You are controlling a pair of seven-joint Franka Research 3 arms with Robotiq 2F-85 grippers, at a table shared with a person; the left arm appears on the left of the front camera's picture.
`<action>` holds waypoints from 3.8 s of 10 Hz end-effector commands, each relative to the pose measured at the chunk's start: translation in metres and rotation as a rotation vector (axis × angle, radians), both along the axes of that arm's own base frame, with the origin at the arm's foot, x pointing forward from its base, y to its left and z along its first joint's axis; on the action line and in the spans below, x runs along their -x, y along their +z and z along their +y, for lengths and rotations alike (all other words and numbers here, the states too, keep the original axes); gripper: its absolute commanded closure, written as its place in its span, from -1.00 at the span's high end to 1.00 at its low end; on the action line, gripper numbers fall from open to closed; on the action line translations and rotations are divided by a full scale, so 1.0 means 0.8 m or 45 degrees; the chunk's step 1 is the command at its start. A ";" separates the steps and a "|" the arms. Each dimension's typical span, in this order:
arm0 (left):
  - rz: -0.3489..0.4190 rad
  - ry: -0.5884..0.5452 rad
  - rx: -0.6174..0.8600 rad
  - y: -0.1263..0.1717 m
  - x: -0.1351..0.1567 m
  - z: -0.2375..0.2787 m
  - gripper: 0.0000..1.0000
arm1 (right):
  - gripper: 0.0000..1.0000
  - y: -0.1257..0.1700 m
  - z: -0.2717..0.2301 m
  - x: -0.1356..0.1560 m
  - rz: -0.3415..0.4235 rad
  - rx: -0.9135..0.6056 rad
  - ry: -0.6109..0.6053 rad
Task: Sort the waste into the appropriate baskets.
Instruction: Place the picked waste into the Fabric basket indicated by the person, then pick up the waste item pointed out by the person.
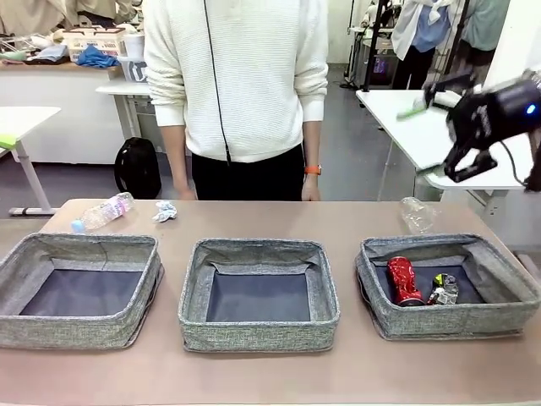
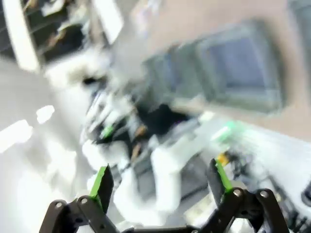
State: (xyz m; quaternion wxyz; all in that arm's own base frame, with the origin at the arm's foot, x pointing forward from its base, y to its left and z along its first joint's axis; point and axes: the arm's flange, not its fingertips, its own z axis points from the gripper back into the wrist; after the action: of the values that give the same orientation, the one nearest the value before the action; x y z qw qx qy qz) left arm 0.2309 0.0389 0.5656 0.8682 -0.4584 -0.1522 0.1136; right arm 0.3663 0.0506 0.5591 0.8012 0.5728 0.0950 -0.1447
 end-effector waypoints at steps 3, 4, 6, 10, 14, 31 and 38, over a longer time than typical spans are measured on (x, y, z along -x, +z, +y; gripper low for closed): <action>-0.025 -0.017 0.014 0.000 -0.001 0.000 1.00 | 1.00 -0.011 -0.008 -0.005 0.047 -0.172 0.062; -0.025 -0.017 0.014 0.000 -0.001 0.000 1.00 | 1.00 -0.011 -0.008 -0.005 0.047 -0.172 0.062; -0.025 -0.017 0.014 0.000 -0.001 0.000 1.00 | 1.00 -0.011 -0.008 -0.005 0.047 -0.172 0.062; -0.025 -0.017 0.014 0.000 -0.001 0.000 1.00 | 1.00 -0.011 -0.008 -0.005 0.047 -0.172 0.062; -0.025 -0.017 0.014 0.000 -0.001 0.000 1.00 | 1.00 -0.011 -0.008 -0.005 0.047 -0.172 0.062; 0.000 0.000 0.000 0.000 0.000 0.000 1.00 | 1.00 -0.011 -0.008 -0.005 0.047 -0.172 0.062; -0.116 0.022 -0.990 -0.042 -0.134 -0.113 1.00 | 1.00 -0.011 -0.008 -0.005 0.047 -0.172 0.062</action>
State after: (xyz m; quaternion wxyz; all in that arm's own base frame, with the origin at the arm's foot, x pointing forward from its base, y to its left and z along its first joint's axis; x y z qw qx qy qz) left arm 0.3437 -0.0732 0.5148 0.9662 -0.0514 -0.2488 -0.0428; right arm 0.3702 0.0449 0.5475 0.7594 0.6259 0.1298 -0.1216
